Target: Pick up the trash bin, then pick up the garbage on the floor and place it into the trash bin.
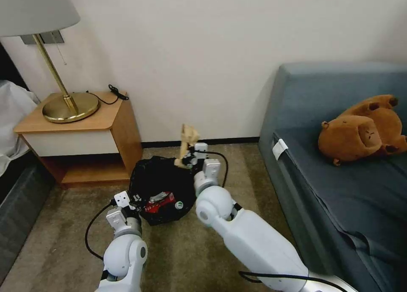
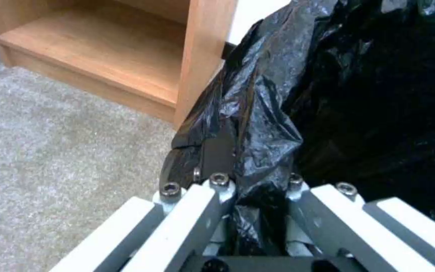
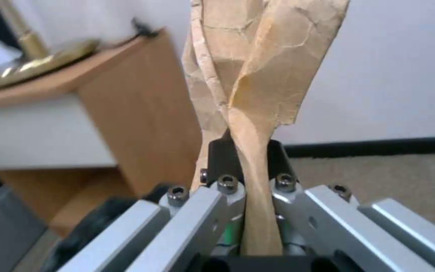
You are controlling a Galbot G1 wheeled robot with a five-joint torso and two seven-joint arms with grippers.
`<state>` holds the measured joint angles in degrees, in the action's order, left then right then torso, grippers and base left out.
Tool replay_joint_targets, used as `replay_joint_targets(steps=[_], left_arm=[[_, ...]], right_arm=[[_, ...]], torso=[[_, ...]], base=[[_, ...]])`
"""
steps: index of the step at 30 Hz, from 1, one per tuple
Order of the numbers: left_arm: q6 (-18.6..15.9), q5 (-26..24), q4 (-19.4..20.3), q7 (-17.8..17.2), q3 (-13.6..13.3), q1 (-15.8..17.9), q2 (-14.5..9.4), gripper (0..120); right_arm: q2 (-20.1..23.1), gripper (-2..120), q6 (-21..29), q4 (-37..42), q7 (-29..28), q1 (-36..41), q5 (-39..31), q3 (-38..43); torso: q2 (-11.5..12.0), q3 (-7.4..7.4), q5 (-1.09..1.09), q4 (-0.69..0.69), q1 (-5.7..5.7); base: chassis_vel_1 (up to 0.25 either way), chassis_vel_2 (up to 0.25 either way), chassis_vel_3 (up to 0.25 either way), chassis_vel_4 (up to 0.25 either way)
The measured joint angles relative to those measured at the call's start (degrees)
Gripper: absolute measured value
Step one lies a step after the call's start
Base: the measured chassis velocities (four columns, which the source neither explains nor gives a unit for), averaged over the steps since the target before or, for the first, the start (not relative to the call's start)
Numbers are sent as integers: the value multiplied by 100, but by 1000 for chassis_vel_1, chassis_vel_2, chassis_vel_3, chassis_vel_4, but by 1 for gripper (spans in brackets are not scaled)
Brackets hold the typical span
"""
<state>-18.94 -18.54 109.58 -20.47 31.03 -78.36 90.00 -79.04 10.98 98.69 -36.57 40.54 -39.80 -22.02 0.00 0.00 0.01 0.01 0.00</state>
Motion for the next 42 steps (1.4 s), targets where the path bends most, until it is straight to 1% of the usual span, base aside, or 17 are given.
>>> replay_joint_targets(steps=[7, 12, 13, 14, 16, 18, 19, 20, 23, 24, 27, 28, 31, 33, 36, 38, 42], left_arm=[[-11, -17, 16, -25, -38, 11, 25, 2], [-12, -20, 17, -26, -53, 25, 41, 2], [-11, -17, 9, -40, -59, 46, 55, 2], [-11, -17, 9, -40, -59, 46, 55, 2], [-11, 16, -23, -57, -115, 85, 128, 2], [-11, 24, -31, -58, -132, 93, 143, 2], [-9, 48, -48, -58, -157, 105, 162, 2], [-9, 48, -48, -58, -157, 105, 162, 2], [-4, 82, -72, -62, -185, 121, 173, 2], [-4, 82, -72, -62, -185, 121, 173, 2], [-3, 88, -112, -65, -207, 163, 162, 2], [-3, 88, -112, -65, -207, 163, 162, 2], [-10, 92, -127, -70, -235, 184, 156, 2], [-20, 91, -137, -71, -257, 201, 147, 2], [-25, 91, -140, -71, -262, 206, 137, 2], [-52, 84, -140, -71, -259, 222, 95, 2], [-82, 68, -139, -74, -248, 239, 65, 2]], right_arm=[[-30, 0, -24, -327, 115, 119, 259, -317], [-20, 6, -20, -401, 175, 247, 355, -327], [-12, 12, -1, -387, 201, 312, 358, -313], [-12, 12, -1, -387, 201, 312, 358, -313], [-23, 24, 0, -380, 225, 404, 408, -280], [-24, 27, -1, -381, 227, 425, 418, -276], [-25, 34, -1, -381, 228, 467, 438, -271], [-25, 34, -1, -381, 228, 467, 438, -271], [-10, 50, 0, -342, 235, 510, 451, -247], [-10, 50, 0, -342, 235, 510, 451, -247], [-16, 65, 36, -264, 187, 527, 479, -183], [-16, 65, 36, -264, 187, 527, 479, -183], [-16, 76, 54, -213, 153, 565, 513, -150], [16, 87, 59, -128, 125, 589, 548, -93], [39, 90, 61, -73, 120, 598, 565, -52], [136, 99, 76, 110, 114, 637, 612, 159], [190, 100, 98, 277, 116, 712, 625, 315]], torso=[[0, 0, 0, 0, 0], [0, 0, 0, -1, 0], [0, 0, -1, 0, 0], [0, 0, -1, 0, 0], [0, 0, -1, 0, 0], [0, 0, -1, -1, 0], [0, 0, -1, -1, 0], [0, 0, -1, -1, 0], [0, 0, -1, 0, 0], [0, 0, -1, 0, 0], [0, 0, -1, -1, 0], [0, 0, -1, -1, 0], [0, 0, -1, 0, 0], [0, 0, -1, -1, 0], [0, 0, -1, -1, 0], [0, 0, -1, 0, 0], [0, 0, -1, 0, 0]], base=[[0, 0, 0, 0], [0, 0, 0, 0], [0, 0, 0, 0], [0, 0, 0, 0], [0, 0, 0, 0], [0, 0, 0, 0], [0, 0, 0, 0], [0, 0, 0, 0], [0, 0, 0, 0], [0, 0, 0, 0], [0, 0, 0, 0], [0, 0, 0, 0], [0, 0, 0, 0], [0, 0, 0, 0], [0, 0, 0, 0], [0, 0, 0, 0], [0, 0, 0, 0]])
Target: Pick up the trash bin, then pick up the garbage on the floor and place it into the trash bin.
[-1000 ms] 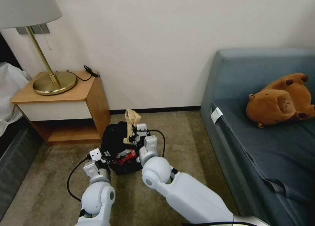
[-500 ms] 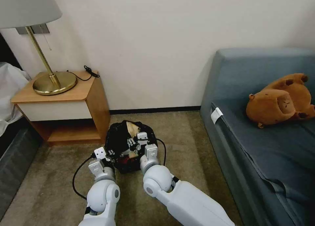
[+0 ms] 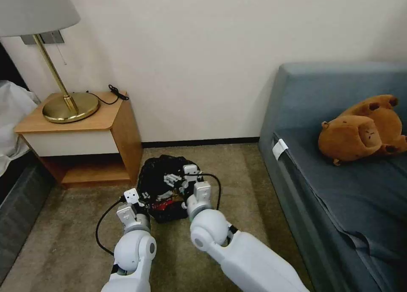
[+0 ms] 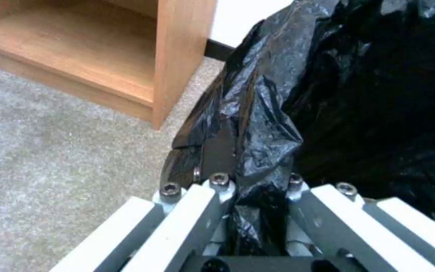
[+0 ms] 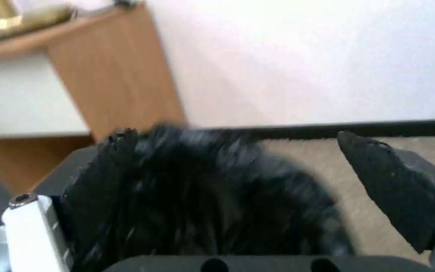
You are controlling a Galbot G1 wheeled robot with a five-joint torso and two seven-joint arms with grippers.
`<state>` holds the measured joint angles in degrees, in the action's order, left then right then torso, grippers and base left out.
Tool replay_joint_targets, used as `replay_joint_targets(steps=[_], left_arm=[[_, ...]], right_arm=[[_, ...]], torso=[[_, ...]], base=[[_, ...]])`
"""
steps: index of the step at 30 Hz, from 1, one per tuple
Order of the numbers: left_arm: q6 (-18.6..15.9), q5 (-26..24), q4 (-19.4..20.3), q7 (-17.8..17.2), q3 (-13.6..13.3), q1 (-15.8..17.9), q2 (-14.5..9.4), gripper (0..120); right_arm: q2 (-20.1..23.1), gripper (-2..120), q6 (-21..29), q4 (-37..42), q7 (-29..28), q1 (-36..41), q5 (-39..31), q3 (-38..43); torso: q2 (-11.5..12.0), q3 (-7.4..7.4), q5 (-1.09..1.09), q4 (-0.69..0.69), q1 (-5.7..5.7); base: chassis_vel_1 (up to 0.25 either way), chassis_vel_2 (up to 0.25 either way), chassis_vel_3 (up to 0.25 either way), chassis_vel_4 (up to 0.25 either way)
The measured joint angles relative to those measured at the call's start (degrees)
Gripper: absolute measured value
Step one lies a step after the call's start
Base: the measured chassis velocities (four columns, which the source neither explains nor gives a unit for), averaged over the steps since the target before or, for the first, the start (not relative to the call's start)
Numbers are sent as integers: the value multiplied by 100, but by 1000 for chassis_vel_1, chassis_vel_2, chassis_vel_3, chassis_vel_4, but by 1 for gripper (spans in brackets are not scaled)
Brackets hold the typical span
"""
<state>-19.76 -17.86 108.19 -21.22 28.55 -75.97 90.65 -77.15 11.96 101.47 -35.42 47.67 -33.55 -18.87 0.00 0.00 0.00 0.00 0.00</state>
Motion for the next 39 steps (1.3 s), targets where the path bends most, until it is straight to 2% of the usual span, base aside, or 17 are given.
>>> replay_joint_targets(steps=[10, 15, 20, 23, 25, 26, 28, 29, 32, 39], left_arm=[[-85, -225, 266, -97, 166, -116, -38, 2], [-150, -506, 476, -319, 316, -224, -26, 2], [-294, -772, 550, -500, 448, -161, -68, 2], [-436, -889, 553, -621, 532, -80, -105, 2], [-748, -1067, 563, -798, 703, 66, -194, 2], [-748, -1067, 563, -798, 703, 66, -194, 2], [-945, -1211, 467, -911, 880, 250, -283, 2], [-945, -1211, 467, -911, 880, 250, -283, 2], [-1091, -1323, 357, -993, 1143, 387, -353, 2], [-1101, -1393, 131, -1027, 1342, 384, -370, 2]], right_arm=[[4, 100, -3, 467, 28, 534, 311, 1374], [75, 100, -103, 615, 182, 863, 349, 2131], [134, 100, -249, 528, 233, 1123, 473, 2557], [158, 100, -309, 489, 272, 1234, 519, 2731], [169, 100, -419, 492, 339, 1400, 578, 2983], [169, 100, -419, 492, 339, 1400, 578, 2983], [173, 100, -484, 535, 399, 1575, 628, 3149], [173, 100, -484, 535, 399, 1575, 628, 3149], [165, 100, -572, 588, 453, 1832, 713, 3321], [129, 100, -710, 667, 540, 2140, 896, 3467]], torso=[[0, 0, 0, 0, 0], [0, 0, 0, 0, 0], [0, 0, 0, 0, 0], [0, 0, 0, -1, 0], [0, -1, 0, 0, 0], [0, -1, 0, 0, 0], [0, 0, 0, -1, 0], [0, 0, 0, -1, 0], [0, 0, -1, 0, 0], [0, 0, 1, -1, 0]], base=[[0, 0, 0, 0], [0, 0, 0, 0], [0, 0, 0, 0], [0, 0, 0, 0], [0, 0, 0, 0], [0, 0, 0, 0], [0, 0, 0, 0], [0, 0, 0, 0], [0, 0, 0, 0], [0, 0, 0, 0]])
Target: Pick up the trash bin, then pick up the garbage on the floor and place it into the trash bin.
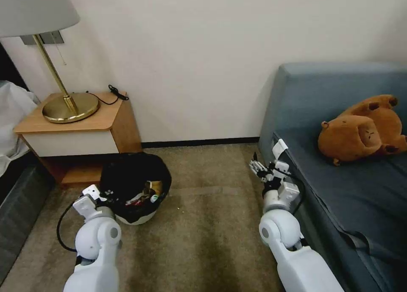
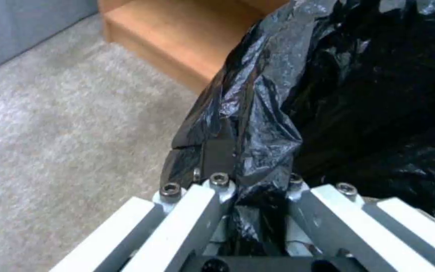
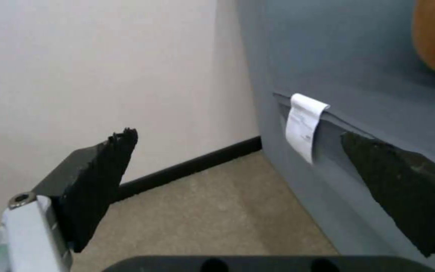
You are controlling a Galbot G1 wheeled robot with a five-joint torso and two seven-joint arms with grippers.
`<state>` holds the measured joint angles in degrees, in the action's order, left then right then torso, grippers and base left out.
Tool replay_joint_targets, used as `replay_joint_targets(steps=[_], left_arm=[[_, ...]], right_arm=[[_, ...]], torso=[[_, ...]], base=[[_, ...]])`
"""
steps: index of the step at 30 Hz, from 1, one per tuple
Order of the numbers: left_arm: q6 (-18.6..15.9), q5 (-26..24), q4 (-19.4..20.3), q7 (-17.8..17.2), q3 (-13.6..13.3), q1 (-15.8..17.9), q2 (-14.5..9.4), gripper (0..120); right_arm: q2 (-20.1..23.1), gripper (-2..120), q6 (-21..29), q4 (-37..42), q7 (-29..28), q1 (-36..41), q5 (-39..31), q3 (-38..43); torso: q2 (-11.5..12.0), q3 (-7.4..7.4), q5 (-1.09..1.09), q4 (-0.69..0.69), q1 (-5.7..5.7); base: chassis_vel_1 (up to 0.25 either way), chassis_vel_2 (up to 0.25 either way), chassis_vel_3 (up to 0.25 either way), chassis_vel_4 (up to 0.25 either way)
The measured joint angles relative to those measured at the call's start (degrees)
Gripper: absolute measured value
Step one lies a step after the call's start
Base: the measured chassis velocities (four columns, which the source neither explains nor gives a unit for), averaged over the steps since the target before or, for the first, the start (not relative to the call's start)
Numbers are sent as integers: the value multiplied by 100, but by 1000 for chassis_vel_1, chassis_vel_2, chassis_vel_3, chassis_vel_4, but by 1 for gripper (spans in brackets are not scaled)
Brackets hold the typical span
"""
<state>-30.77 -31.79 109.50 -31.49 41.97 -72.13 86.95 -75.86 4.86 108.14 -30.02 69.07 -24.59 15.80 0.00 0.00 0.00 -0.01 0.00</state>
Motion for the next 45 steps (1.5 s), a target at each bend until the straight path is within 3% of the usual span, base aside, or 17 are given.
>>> replay_joint_targets(steps=[16, 22, 25, 31, 33, 37, 39, 45], left_arm=[[260, -128, -213, 167, 359, -141, -10, 5], [347, -148, -204, 222, 375, -193, -23, 23], [436, -141, -157, 263, 371, -242, -20, 42], [492, -130, -74, 281, 368, -262, -15, 59], [539, -84, 72, 287, 366, -325, -10, 70], [561, -47, 214, 312, 363, -415, -8, 80], [504, -10, 496, 319, 379, -612, -11, 91], [429, 3, 977, 360, 419, -969, 33, 100]], right_arm=[[-54, 100, -85, 142, 24, 327, 274, -6], [-59, 100, -88, 145, 24, 339, 282, -11], [-64, 100, -88, 146, 22, 347, 310, -15], [-65, 100, -88, 146, 19, 344, 316, -24], [-69, 100, -88, 127, 19, 334, 372, -26], [-78, 100, -88, 89, 19, 313, 413, -26], [-110, 100, -131, 1, 38, 250, 514, -48], [-186, 100, -239, -98, 118, 190, 735, -110]], torso=[[0, 0, 0, 1, 0], [0, 0, -1, 1, 0], [0, 0, -1, 1, 0], [0, 0, 0, 1, 0], [0, 0, 0, 0, 0], [0, 0, -1, 0, 0], [0, 0, 0, 0, 0], [0, 0, 0, 1, 0]], base=[[0, 0, 0, 0], [0, 0, 0, 0], [0, 0, 0, 0], [0, 0, 0, 0], [0, 0, 0, 0], [0, 0, 0, 0], [0, 0, 0, 0], [0, 0, 0, 0]])
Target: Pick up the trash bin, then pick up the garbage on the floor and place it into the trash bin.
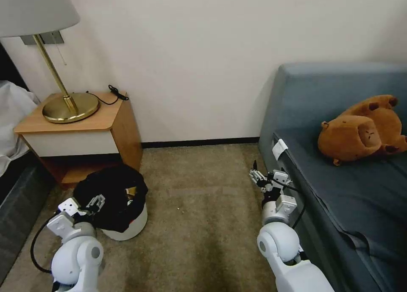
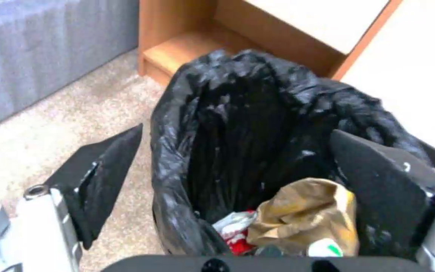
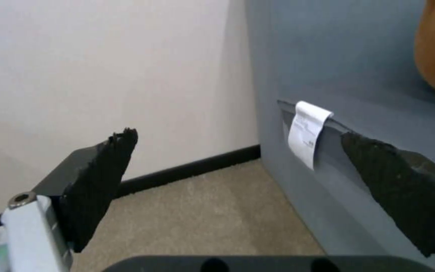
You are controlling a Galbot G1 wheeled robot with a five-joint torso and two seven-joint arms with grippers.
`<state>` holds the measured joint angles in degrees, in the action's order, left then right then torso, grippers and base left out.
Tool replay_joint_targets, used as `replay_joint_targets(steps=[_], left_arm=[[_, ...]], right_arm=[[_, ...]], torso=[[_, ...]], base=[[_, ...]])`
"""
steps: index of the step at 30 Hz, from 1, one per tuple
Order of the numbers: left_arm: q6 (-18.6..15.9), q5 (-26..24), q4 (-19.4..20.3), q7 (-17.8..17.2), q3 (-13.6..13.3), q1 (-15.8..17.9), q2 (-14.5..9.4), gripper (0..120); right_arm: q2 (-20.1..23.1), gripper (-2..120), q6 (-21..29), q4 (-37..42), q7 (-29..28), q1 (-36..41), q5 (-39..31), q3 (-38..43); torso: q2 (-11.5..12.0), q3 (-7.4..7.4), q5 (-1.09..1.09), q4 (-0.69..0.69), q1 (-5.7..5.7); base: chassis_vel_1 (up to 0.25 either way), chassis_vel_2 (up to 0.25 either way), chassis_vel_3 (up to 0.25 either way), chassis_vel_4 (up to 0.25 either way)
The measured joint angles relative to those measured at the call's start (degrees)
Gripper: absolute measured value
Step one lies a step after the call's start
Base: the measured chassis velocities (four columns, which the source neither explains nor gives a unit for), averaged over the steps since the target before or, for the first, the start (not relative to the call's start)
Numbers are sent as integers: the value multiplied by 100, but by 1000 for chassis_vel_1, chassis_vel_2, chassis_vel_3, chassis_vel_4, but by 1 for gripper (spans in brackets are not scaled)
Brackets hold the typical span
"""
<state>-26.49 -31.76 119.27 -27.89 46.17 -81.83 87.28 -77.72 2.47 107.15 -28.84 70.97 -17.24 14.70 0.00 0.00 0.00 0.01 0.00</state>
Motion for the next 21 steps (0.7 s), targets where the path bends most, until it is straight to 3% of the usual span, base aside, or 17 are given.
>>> replay_joint_targets(steps=[4, 6, 7, 9, 10, 11, 12, 13, 15, 16, 18, 21], left_arm=[[118, 175, 209, 242, -58, -92, -7, 100], [502, 372, 241, 843, -185, -13, -73, 100], [502, 372, 241, 843, -185, -13, -73, 100], [762, 558, 147, 1573, -308, 115, -194, 100], [762, 558, 147, 1573, -308, 115, -194, 100], [828, 638, 100, 1774, -353, 160, -269, 100], [994, 815, -31, 2246, -471, 258, -490, 99], [994, 815, -31, 2246, -471, 258, -490, 99], [1262, 971, -258, 2808, -646, 361, -828, 99], [1262, 971, -258, 2808, -646, 361, -828, 99], [1556, 1108, -495, 3183, -726, 443, -1049, 99], [1749, 1194, -650, 3475, -756, 489, -1183, 99]], right_arm=[[-34, 100, -57, -24, 25, 2, 89, 28], [-21, 100, -138, 22, 108, 49, 199, 149], [-21, 100, -138, 22, 108, 49, 199, 149], [31, 100, -378, 18, 322, 58, 433, 320], [31, 100, -378, 18, 322, 58, 433, 320], [56, 100, -472, 7, 435, 50, 506, 379], [112, 100, -711, -42, 687, -12, 658, 529], [112, 100, -711, -42, 687, -12, 658, 529], [181, 100, -1012, -124, 1007, -146, 766, 725], [181, 100, -1012, -124, 1007, -146, 766, 725], [203, 100, -1170, -189, 1248, -183, 757, 815], [199, 100, -1356, -297, 1435, -178, 836, 844]], torso=[[0, 0, 1, 2, 0], [0, 0, -1, 0, 0], [0, 0, -1, 0, 0], [0, 0, -1, -1, 0], [0, 0, -1, -1, 0], [0, 0, 0, -1, 0], [0, 0, -1, -2, 0], [0, 0, -1, -2, 0], [0, 0, 0, -1, 0], [0, 0, 0, -1, 0], [0, 0, 1, -1, 0], [0, 0, 0, -1, 0]], base=[[0, 0, 0, 0], [0, 0, 0, 0], [0, 0, 0, 0], [0, 0, 0, 0], [0, 0, 0, 0], [0, 0, 0, 0], [0, 0, 0, 0], [0, 0, 0, 0], [0, 0, 0, 0], [0, 0, 0, 0], [0, 0, 0, 0], [0, 0, 0, 0]])
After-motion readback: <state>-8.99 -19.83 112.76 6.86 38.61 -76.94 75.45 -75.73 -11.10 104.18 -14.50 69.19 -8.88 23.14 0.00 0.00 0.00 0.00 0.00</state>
